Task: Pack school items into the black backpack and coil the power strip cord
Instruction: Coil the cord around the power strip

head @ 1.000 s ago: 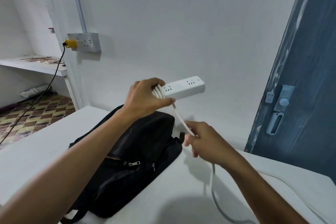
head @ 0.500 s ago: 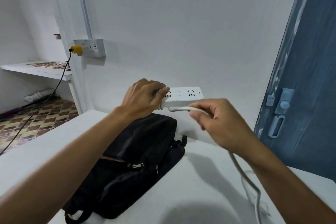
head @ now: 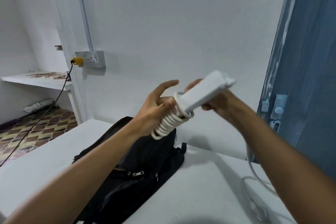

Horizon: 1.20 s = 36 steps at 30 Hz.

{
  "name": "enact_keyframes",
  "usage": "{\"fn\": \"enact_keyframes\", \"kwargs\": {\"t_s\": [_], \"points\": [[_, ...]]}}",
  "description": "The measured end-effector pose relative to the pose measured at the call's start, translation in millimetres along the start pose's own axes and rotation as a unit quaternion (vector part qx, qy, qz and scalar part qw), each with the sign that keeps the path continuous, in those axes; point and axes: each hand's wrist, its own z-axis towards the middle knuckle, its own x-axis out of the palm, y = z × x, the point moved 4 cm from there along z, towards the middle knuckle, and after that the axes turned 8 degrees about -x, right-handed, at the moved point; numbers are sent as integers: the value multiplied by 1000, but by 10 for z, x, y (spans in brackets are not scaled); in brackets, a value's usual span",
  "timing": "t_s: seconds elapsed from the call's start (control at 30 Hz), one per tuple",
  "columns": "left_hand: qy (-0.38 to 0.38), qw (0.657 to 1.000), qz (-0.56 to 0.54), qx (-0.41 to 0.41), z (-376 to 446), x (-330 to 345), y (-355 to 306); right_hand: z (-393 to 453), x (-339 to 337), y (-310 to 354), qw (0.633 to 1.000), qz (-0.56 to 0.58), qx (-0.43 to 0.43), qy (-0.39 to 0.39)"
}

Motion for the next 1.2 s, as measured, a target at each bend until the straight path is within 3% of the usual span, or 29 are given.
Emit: {"fn": "enact_keyframes", "kwargs": {"t_s": [0.07, 0.13, 0.27, 0.47, 0.73, 0.83, 0.93, 1.07, 1.2], "points": [[11, 986, -157, -63, 38, 65, 81, -57, 139, -104, 999, -14, 23, -29], [44, 946, -280, -156, 23, 140, 124, -125, 234, -90, 999, -43, -8, -30], [62, 905, -368, -203, 19, 101, 169, -173, 246, 12, 994, -100, -42, -29], [54, 886, -410, -210, 17, 82, 250, -180, 158, 123, 997, 22, 22, -67], [2, 866, -438, -241, 28, 100, 300, -274, 276, 89, 999, 0, 15, -47], [-13, 878, -406, -253, 26, 89, 347, -306, 359, 56, 997, -57, -26, -43], [-75, 925, -288, -235, 22, 54, 343, -349, 395, -14, 997, -44, -31, -53], [-93, 985, -55, -136, 19, 19, 140, -389, 353, -205, 995, 85, 9, -59], [-67, 987, 40, -141, -8, 2, 53, -447, 369, -404, 975, 216, 15, -40]]}}
